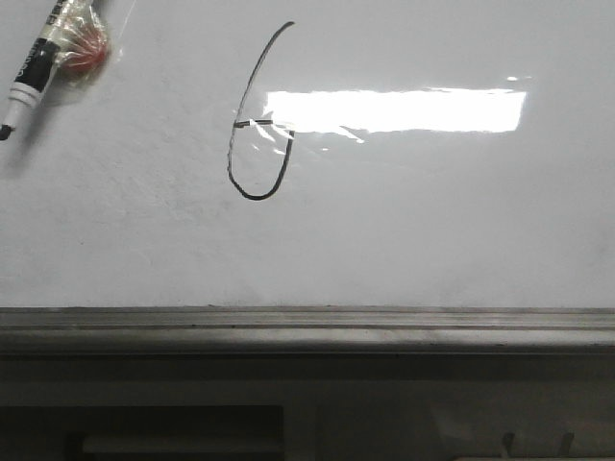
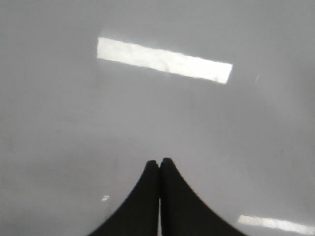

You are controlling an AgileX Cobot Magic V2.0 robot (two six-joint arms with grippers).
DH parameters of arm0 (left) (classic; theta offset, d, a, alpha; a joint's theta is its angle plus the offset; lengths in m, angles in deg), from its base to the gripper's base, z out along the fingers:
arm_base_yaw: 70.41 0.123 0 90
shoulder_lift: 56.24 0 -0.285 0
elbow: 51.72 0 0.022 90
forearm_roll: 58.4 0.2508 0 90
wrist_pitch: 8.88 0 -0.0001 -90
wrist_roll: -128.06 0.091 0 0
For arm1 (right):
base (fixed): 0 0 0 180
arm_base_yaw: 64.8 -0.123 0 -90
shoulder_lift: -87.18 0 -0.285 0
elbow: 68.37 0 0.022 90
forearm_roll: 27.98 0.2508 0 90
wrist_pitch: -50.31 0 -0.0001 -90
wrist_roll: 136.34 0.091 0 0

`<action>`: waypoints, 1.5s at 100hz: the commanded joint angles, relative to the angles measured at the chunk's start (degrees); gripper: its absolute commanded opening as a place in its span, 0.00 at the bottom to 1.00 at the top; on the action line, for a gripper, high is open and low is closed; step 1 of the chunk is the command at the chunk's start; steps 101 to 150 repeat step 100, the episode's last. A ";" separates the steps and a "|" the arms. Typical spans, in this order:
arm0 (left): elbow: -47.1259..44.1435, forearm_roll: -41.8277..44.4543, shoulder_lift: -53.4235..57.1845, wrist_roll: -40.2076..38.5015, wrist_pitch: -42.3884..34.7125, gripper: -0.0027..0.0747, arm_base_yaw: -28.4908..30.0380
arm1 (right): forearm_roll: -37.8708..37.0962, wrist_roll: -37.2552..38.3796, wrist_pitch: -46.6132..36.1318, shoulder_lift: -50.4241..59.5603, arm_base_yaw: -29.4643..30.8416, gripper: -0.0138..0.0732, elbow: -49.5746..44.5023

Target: Write number 6 on whiteboard

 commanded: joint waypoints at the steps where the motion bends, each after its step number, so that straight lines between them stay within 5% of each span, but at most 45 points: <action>1: -2.76 -0.60 1.86 -0.38 -4.13 0.01 -0.37 | -2.40 0.87 -3.16 0.99 0.44 0.08 -1.28; 150: -2.76 -0.60 1.86 -0.38 -4.13 0.01 -0.37 | -3.37 0.99 -1.98 2.34 0.44 0.08 -1.28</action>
